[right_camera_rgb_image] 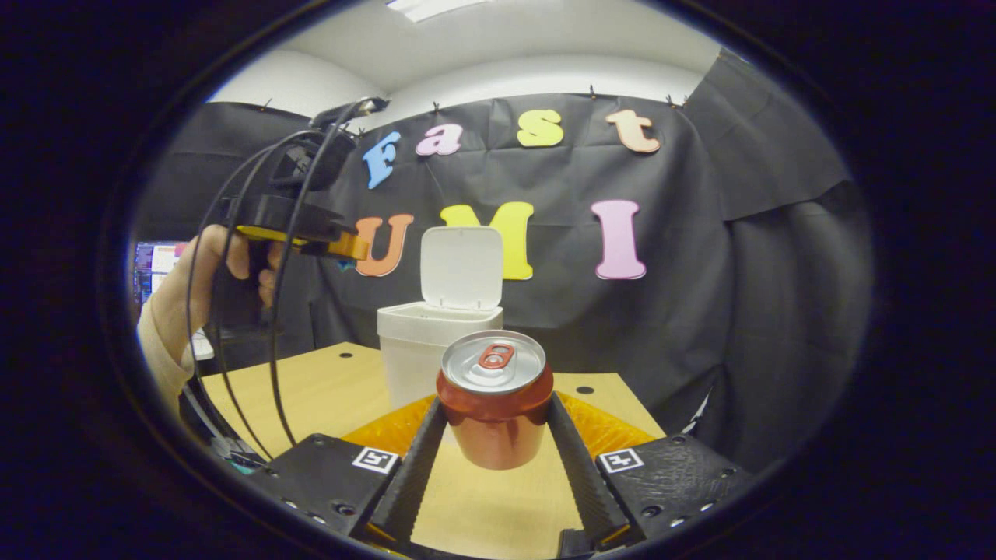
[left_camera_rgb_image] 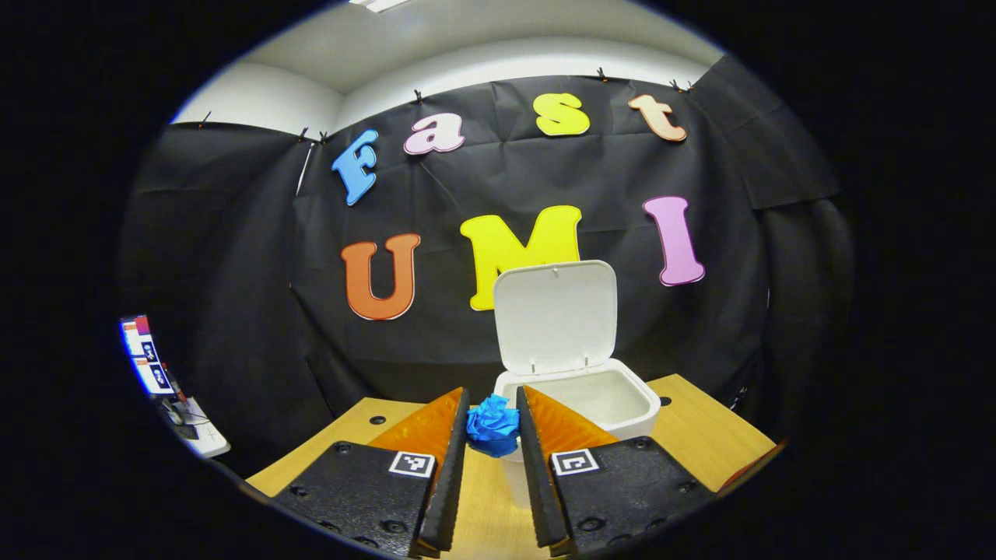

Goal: Press the lid of the desktop garbage bin to open it, pick up the crumpled paper on the desktop and throw it into the bin, then pick up the pop can on the desktop and drop it into the bin, and finally close the garbage bin lid.

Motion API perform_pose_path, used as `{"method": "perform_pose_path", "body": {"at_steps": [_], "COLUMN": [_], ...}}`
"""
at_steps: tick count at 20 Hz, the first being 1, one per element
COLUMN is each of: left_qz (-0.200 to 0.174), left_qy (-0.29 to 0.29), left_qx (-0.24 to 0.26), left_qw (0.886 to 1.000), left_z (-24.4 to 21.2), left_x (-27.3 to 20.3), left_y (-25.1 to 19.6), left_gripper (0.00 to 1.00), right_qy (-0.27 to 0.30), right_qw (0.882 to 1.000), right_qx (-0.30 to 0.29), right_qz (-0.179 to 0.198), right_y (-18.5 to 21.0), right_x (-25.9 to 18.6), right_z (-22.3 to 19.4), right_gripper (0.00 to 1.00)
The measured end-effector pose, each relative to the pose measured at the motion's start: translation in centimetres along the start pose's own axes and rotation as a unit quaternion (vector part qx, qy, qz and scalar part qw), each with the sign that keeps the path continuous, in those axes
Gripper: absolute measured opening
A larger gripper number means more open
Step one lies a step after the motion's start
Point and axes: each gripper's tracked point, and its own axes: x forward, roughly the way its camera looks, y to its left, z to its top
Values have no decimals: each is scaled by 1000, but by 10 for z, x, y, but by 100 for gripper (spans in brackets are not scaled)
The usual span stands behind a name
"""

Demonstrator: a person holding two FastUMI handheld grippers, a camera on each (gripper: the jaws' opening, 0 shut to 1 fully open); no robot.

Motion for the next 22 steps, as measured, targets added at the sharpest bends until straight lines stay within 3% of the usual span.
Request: {"method": "perform_pose_path", "body": {"at_steps": [2, 5, 10, 17, 20, 22], "left_qz": [-4, 23, 4, -30, -72, -77], "left_qy": [14, 15, 22, 27, 33, 36], "left_qx": [-11, 2, 21, 20, -4, -8], "left_qw": [1000, 1000, 1000, 999, 997, 996], "left_z": [-3, -8, -19, -28, -30, -28], "left_x": [33, 82, 134, 138, 128, 118], "left_y": [-12, -14, -40, -72, -90, -91], "left_gripper": [40, 40, 40, 41, 43, 62], "right_qy": [3, 5, 4, -17, -16, -16], "right_qw": [1000, 999, 998, 994, 994, 995], "right_qx": [7, 22, 43, 79, 74, 72], "right_qz": [-13, -31, -55, -69, -74, -70], "right_y": [-16, -35, -66, -84, -83, -75], "right_x": [3, 3, 0, -2, -2, 1], "right_z": [-3, -4, -3, 5, 4, 5], "right_gripper": [78, 78, 78, 78, 78, 78]}}
